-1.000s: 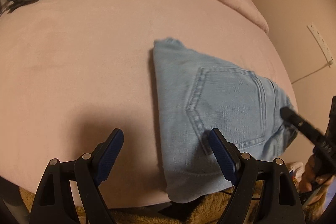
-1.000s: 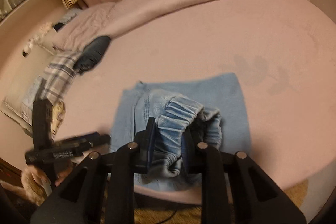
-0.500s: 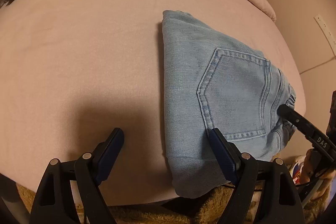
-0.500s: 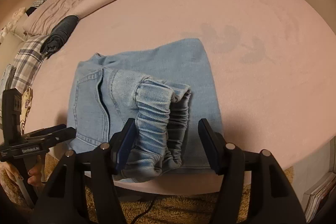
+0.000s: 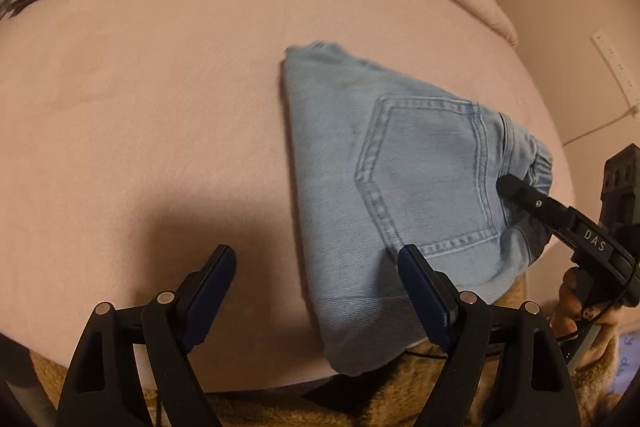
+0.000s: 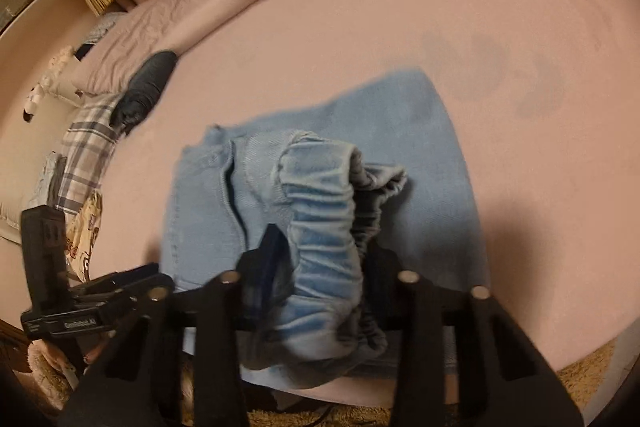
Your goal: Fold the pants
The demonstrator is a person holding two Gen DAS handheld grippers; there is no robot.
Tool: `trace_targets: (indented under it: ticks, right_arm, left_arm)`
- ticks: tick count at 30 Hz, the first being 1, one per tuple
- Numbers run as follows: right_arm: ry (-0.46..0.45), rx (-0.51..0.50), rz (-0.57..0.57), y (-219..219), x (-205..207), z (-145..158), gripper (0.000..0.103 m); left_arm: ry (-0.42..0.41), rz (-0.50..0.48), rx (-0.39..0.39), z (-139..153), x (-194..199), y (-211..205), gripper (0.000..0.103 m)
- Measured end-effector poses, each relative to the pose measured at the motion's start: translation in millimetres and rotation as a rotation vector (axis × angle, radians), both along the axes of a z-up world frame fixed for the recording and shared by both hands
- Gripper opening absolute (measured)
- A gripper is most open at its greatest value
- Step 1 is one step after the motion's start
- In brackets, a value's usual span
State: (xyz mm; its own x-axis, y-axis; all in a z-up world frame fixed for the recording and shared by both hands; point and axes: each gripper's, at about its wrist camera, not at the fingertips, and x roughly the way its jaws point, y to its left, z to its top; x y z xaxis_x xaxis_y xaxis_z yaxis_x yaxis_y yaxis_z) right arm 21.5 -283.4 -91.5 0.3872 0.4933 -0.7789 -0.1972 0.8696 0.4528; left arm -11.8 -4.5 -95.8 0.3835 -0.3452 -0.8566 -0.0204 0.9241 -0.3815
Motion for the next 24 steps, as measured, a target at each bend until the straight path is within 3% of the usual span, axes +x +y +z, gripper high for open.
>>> trace_targets:
  ticks: [5,8,10,14,16,18,21,24]
  right_arm:
    - [-0.187,0.006,-0.016,-5.5,-9.6,61.6,0.032]
    - [-0.257,-0.048,-0.051,-14.2,-7.2,81.5,0.032]
    - [-0.226,-0.080,-0.088,-21.3,-2.3,72.1,0.031]
    - [-0.073,-0.193,-0.115,-25.8,0.7,19.6,0.030]
    - [-0.050,-0.246,-0.113,-26.4,-2.4,-0.4,0.031]
    - [-0.056,-0.232,-0.126,-27.9,-5.0,-3.1,0.031]
    - [-0.045,-0.224,-0.131,-27.6,-1.7,0.0,0.032]
    - [-0.059,-0.264,-0.123,-24.9,-2.9,1.2,0.034]
  left_arm:
    - [-0.093,-0.009,-0.046,26.1,-4.1,2.2,0.083]
    - [-0.083,-0.028,-0.033,22.1,-3.0,-2.1,0.083]
    - [-0.047,-0.039,-0.007,10.4,-2.0,-7.8,0.083]
    - [0.030,-0.058,0.071,-15.3,0.6,-16.9,0.083]
    - [0.025,-0.061,0.076,-17.8,-0.4,-17.3,0.083]
    - [0.022,-0.068,0.085,-14.6,0.5,-17.6,0.083]
    - [-0.022,-0.074,0.077,1.4,14.9,-17.6,0.070]
    - [-0.089,-0.062,0.049,18.9,33.3,-12.4,0.066]
